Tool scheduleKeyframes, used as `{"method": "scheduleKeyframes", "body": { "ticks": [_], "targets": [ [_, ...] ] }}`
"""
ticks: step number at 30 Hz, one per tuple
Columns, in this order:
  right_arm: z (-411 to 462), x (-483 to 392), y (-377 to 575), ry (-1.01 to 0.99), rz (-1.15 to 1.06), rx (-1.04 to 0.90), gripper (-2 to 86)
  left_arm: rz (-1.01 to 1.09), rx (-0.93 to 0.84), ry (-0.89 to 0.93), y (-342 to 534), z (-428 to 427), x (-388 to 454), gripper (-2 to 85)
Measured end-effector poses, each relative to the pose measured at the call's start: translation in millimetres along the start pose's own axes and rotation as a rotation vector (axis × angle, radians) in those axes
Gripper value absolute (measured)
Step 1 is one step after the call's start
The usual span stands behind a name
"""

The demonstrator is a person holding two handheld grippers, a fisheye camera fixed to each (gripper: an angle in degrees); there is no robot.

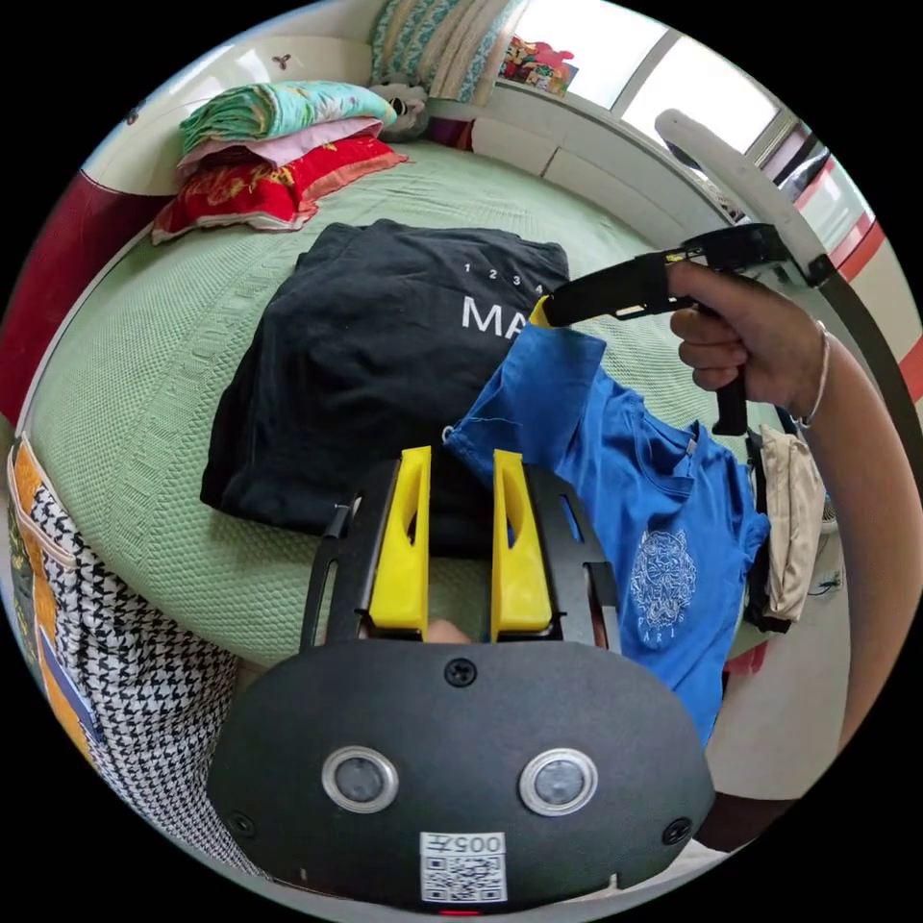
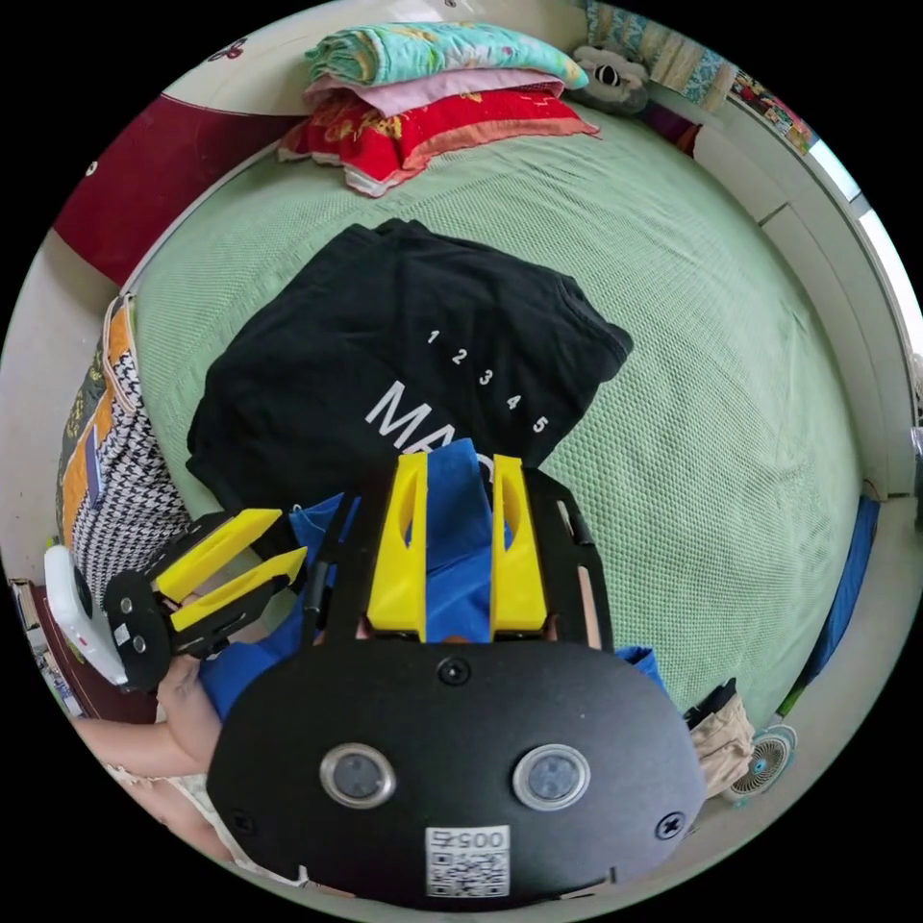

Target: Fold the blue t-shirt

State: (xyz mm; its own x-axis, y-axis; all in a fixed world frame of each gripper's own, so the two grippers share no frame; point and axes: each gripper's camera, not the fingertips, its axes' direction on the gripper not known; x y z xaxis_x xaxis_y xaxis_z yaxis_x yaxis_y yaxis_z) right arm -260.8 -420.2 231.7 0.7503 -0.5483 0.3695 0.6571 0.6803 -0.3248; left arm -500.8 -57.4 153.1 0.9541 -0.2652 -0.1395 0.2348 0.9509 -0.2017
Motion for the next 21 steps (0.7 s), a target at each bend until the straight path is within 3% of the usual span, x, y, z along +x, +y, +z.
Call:
{"method": "scheduleKeyframes", "body": {
  "ticks": [12, 21],
  "targets": [
    [32.1, 0.5, -44.5, 0.0, 0.025, 0.04, -0.9, -0.042, 0.062, 0.075, -8.5, 14.8, -11.3, 3.5],
    [2.3, -1.1, -59.2, -0.097, -0.021, 0.198, -1.6, -0.069, 0.163, 0.062, 0.9, 1.4, -12.6, 2.4]
  ]
}}
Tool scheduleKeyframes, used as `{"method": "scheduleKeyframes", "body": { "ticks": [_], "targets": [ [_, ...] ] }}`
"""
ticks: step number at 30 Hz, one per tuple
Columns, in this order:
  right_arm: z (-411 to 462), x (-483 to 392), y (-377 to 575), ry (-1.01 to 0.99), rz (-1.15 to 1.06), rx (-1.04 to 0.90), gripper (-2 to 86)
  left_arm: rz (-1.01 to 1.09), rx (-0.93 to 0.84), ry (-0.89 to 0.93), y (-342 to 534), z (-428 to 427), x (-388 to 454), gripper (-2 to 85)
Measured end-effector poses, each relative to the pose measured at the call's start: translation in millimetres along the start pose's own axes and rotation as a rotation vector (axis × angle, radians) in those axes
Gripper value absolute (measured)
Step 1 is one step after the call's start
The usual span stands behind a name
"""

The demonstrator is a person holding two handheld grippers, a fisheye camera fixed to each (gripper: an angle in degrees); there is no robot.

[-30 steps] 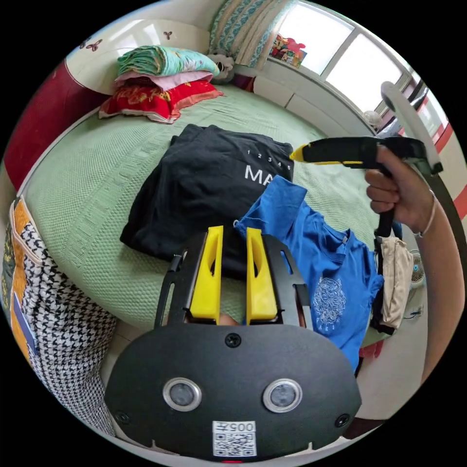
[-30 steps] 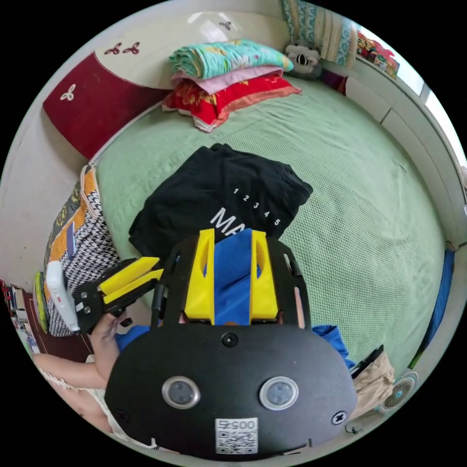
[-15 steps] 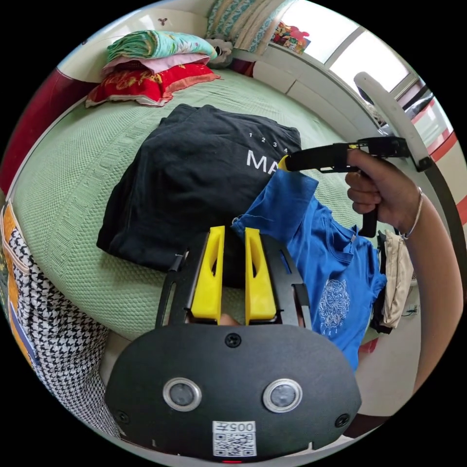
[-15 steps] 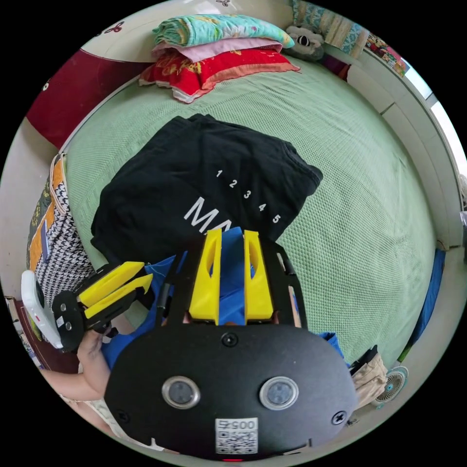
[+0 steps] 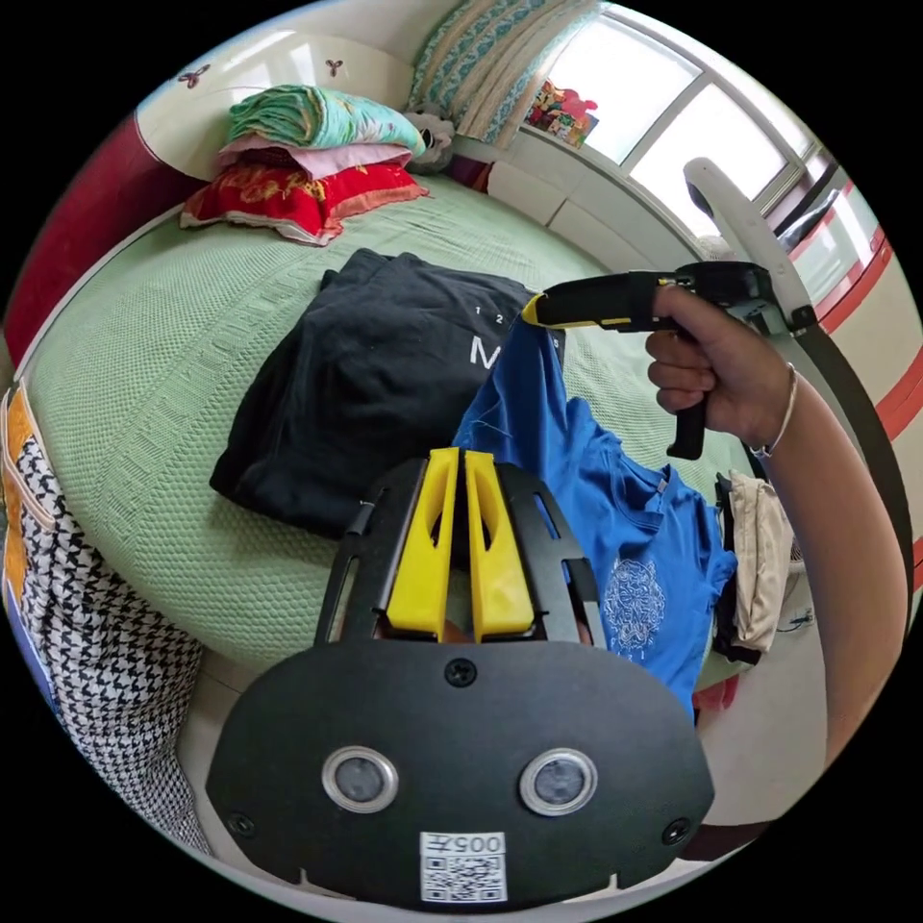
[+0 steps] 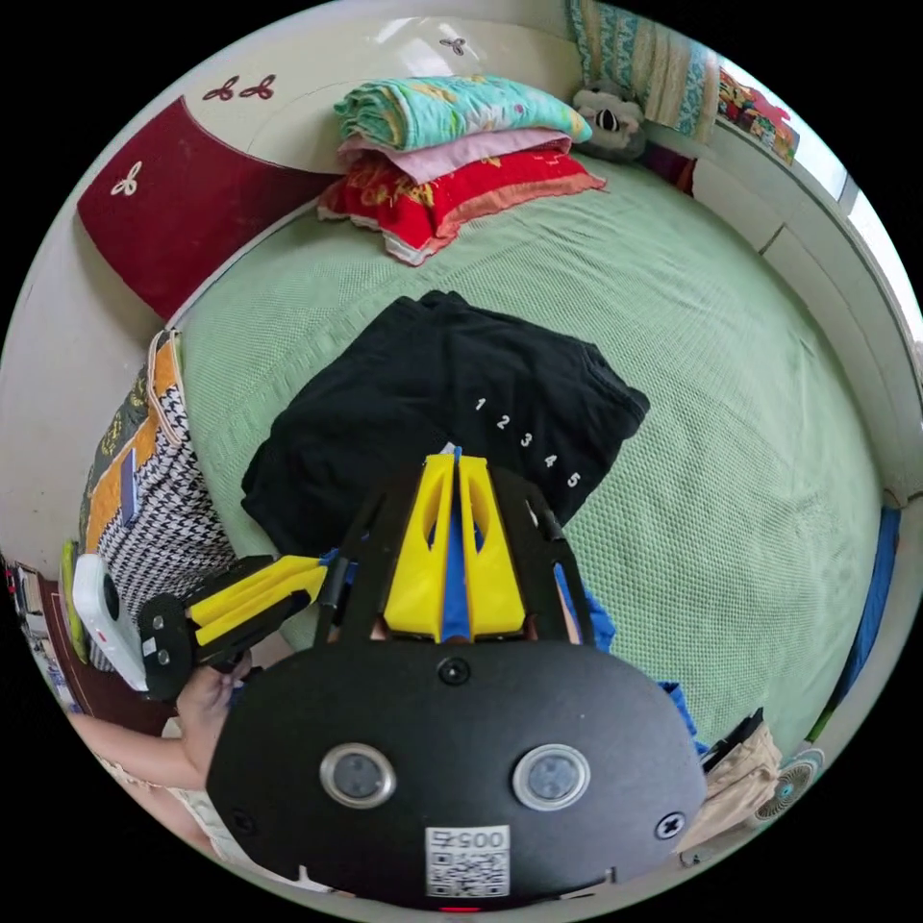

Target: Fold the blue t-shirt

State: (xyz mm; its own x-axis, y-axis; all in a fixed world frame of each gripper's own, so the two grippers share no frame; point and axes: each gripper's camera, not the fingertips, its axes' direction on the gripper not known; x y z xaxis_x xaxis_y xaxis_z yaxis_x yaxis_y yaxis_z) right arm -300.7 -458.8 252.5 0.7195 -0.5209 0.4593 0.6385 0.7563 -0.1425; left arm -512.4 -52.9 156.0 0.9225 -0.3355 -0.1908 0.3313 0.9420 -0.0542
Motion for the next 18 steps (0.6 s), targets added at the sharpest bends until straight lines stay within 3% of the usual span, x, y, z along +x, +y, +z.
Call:
{"method": "scheduleKeyframes", "body": {
  "ticks": [11, 18],
  "targets": [
    [12.7, 15.1, 11.3, -0.013, 0.063, 0.079, -1.6, 0.007, 0.006, -0.033, 6.1, 3.4, 13.2, 1.8],
    [-30.1, 36.8, 67.8, -0.037, 0.076, 0.194, -1.6, 0.202, 0.029, 0.027, 12.8, -4.0, 46.8, 2.1]
  ]
}}
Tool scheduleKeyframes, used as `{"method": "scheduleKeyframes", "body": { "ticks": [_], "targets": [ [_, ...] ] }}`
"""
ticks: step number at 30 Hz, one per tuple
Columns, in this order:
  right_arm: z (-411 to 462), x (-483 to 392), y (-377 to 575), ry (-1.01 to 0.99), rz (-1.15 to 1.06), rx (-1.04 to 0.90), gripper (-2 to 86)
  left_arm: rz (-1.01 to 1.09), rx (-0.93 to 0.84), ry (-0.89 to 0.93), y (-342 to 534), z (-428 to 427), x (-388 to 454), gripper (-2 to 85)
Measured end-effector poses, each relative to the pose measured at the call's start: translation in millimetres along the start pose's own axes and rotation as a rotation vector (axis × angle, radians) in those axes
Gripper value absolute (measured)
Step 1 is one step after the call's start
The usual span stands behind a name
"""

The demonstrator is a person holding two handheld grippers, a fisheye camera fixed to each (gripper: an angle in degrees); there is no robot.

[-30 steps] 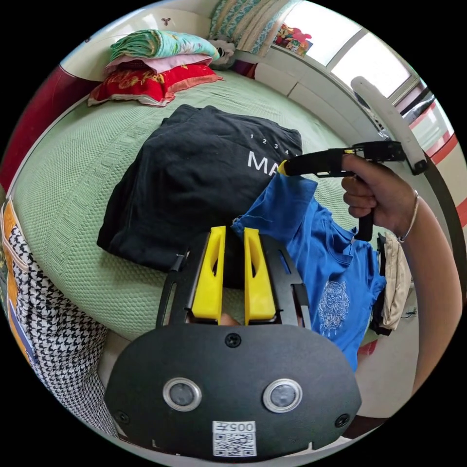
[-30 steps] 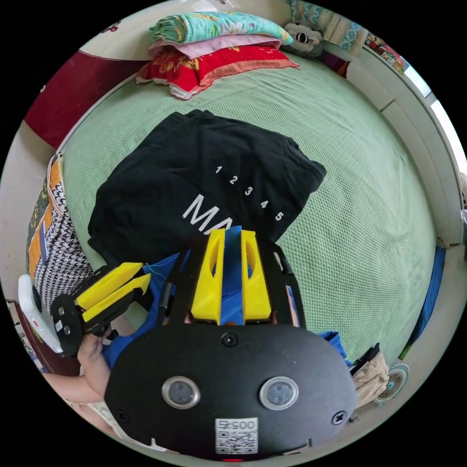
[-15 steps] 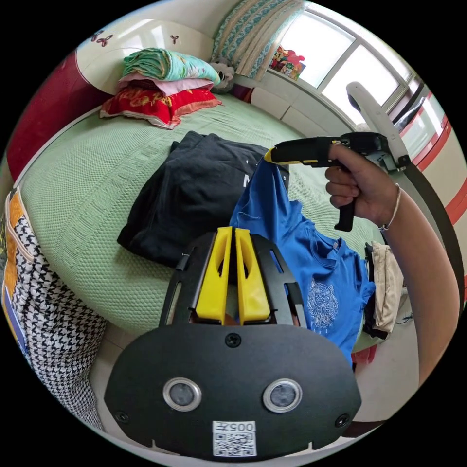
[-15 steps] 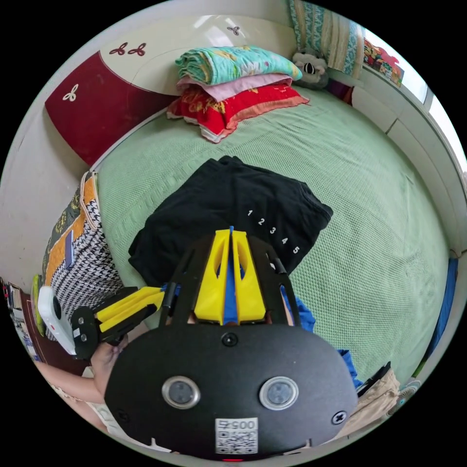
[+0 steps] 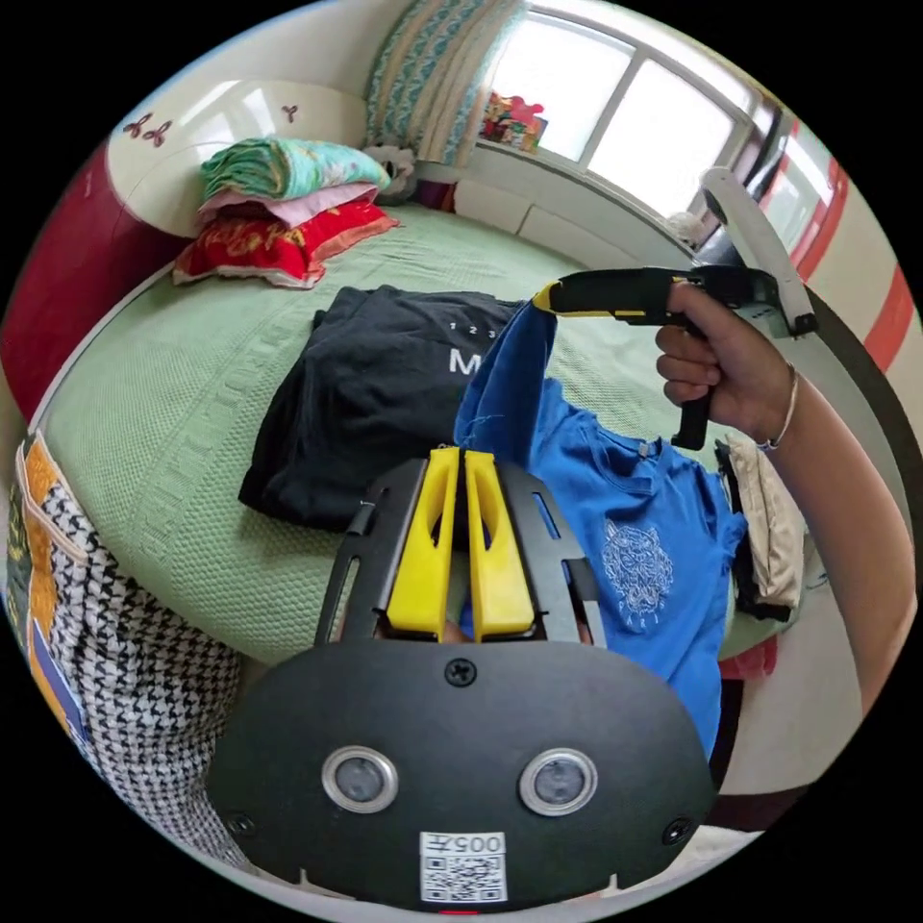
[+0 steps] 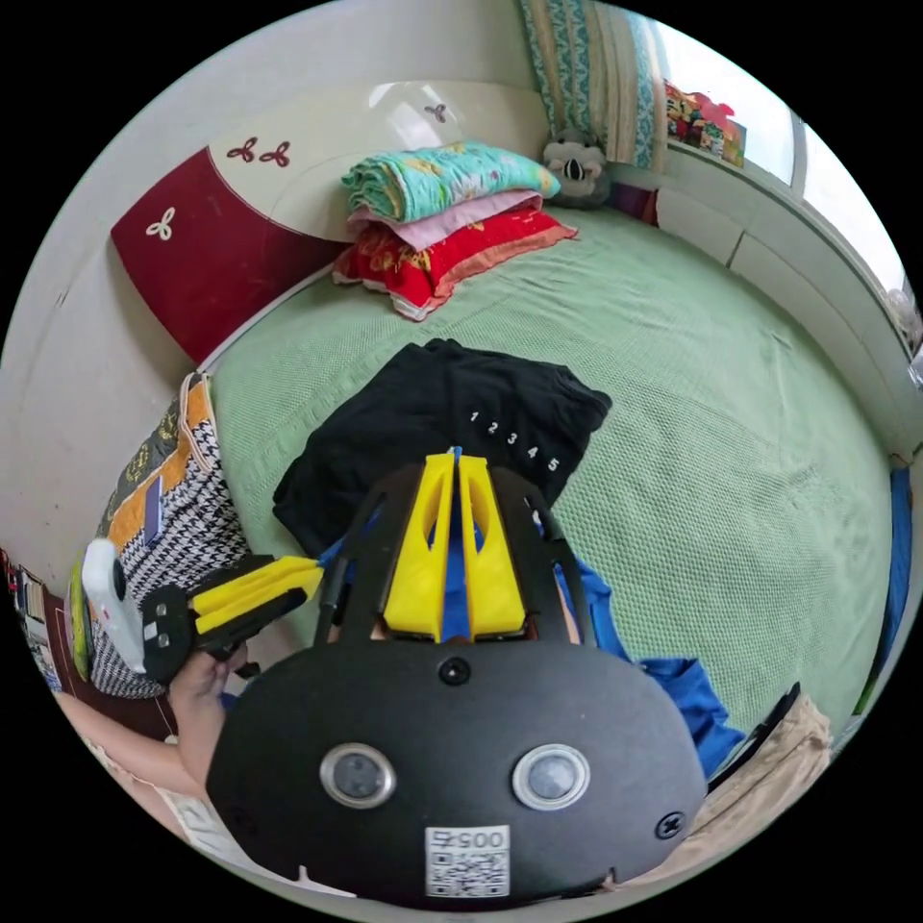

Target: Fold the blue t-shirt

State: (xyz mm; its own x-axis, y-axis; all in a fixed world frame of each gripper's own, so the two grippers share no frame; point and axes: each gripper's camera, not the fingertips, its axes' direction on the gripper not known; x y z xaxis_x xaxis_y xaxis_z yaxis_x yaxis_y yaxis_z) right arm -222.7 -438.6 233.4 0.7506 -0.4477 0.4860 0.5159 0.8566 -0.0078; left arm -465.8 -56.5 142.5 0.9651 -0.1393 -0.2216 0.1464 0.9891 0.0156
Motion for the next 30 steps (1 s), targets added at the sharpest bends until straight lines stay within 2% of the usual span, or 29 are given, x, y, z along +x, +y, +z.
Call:
{"method": "scheduleKeyframes", "body": {
  "ticks": [3, 6, 9, 12, 14, 21, 24, 28, 30],
  "targets": [
    [-19.3, 19.5, 41.7, 0.001, 0.02, 0.023, -1.6, 0.13, -0.071, 0.133, 0.9, -6.2, 17.9, 1.3],
    [-19.5, 44.7, 84.1, 0.031, 0.066, 0.002, -1.2, 0.218, -0.064, 0.195, 4.2, -17.6, 33.5, 0.3],
    [5.2, 70.1, 116.7, 0.074, 0.134, -0.13, 0.4, 0.198, -0.036, 0.224, 3.6, -17.9, 37.0, 0.5],
    [13.0, 80.5, 133.2, 0.142, 0.159, -0.17, 3.3, 0.11, -0.042, 0.191, 1.1, -0.7, 36.0, 1.1],
    [6.2, 78.2, 135.0, 0.102, 0.142, -0.131, 4.2, 0.064, -0.046, 0.139, -0.4, 11.4, 38.1, 1.3],
    [24.8, 50.1, 125.4, 0.022, 0.052, -0.102, 4.9, 0.117, -0.134, 0.057, -11.6, 53.1, 78.2, 3.4],
    [50.5, 41.9, 127.3, 0.011, 0.036, -0.159, 4.9, 0.134, -0.159, 0.019, -13.1, 63.6, 87.9, 4.4],
    [77.6, 32.6, 149.7, -0.074, -0.044, -0.378, 5.2, 0.114, -0.178, -0.017, -14.8, 70.5, 90.5, 5.2],
    [74.7, 25.9, 164.0, -0.106, -0.117, -0.424, 5.8, 0.098, -0.17, 0.003, -15.5, 70.6, 90.2, 5.7]
  ]
}}
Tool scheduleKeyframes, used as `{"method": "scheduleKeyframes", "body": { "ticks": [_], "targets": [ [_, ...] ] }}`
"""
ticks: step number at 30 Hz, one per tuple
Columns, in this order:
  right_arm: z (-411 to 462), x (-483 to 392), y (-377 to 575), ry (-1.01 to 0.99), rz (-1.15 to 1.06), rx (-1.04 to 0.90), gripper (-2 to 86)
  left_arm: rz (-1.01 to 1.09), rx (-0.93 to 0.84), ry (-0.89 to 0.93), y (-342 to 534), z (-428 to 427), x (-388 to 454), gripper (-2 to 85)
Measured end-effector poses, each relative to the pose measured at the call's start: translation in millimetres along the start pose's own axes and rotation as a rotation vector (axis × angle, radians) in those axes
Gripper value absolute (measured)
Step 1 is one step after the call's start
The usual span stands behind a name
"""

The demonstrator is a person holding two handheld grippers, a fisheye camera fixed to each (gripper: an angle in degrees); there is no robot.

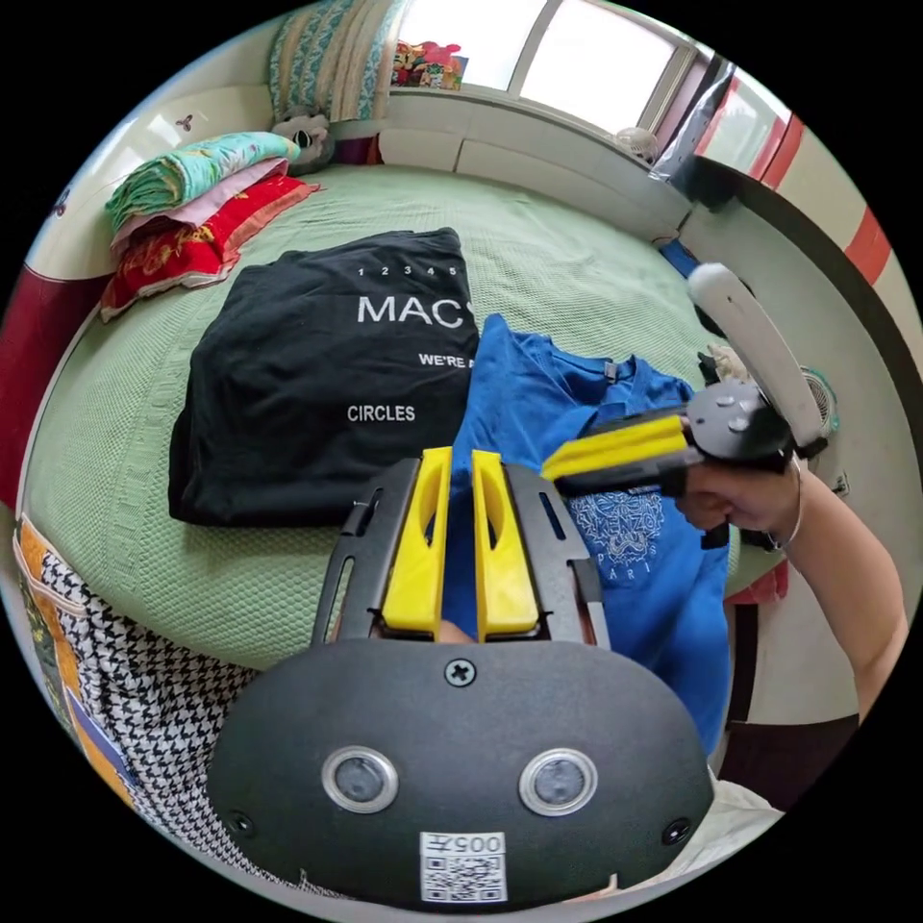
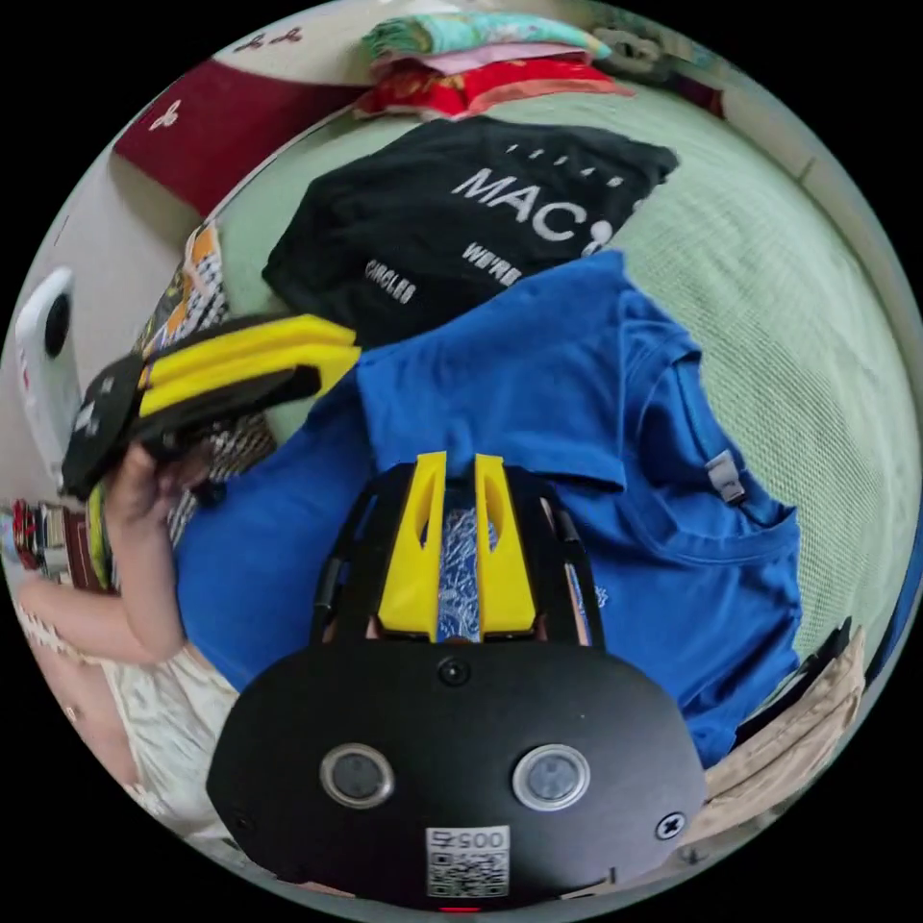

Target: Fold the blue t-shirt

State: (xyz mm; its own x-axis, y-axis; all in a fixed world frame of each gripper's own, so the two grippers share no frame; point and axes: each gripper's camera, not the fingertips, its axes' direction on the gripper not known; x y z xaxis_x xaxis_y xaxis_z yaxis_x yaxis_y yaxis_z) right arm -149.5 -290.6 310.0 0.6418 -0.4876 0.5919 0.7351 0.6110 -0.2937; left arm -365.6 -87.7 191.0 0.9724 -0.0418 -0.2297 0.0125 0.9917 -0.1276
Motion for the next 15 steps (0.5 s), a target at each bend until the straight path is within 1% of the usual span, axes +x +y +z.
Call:
{"method": "scheduleKeyframes", "body": {
  "ticks": [1, 3, 5, 8, 11, 15],
  "targets": [
    [-3.7, -3.4, 6.4, 0.015, -0.032, -0.001, 6.4, -0.006, 0.004, 0.006, -1.0, 0.1, 0.8, 6.1],
    [-17.9, -2.2, 9.0, 0.043, -0.03, 0.066, 7.2, -0.006, 0.004, -0.01, -3.1, 1.8, 4.7, 7.0],
    [-39.8, 9.6, 0.4, 0.05, 0.022, 0.186, 8.3, 0.001, -0.019, -0.032, -5.5, 7.4, 10.4, 8.4],
    [-52.5, 32.3, -21.6, 0.063, 0.148, 0.272, 9.8, 0.025, -0.055, -0.067, -7.8, 17.9, 20.0, 9.6],
    [-45.7, 51.3, -43.7, 0.126, 0.257, 0.258, 10.5, 0.009, -0.081, -0.056, -8.1, 24.9, 23.3, 9.7],
    [-24.0, 70.2, -51.7, 0.118, 0.343, 0.209, 9.7, -0.001, -0.125, -0.011, -10.0, 33.9, 23.8, 7.3]
  ]
}}
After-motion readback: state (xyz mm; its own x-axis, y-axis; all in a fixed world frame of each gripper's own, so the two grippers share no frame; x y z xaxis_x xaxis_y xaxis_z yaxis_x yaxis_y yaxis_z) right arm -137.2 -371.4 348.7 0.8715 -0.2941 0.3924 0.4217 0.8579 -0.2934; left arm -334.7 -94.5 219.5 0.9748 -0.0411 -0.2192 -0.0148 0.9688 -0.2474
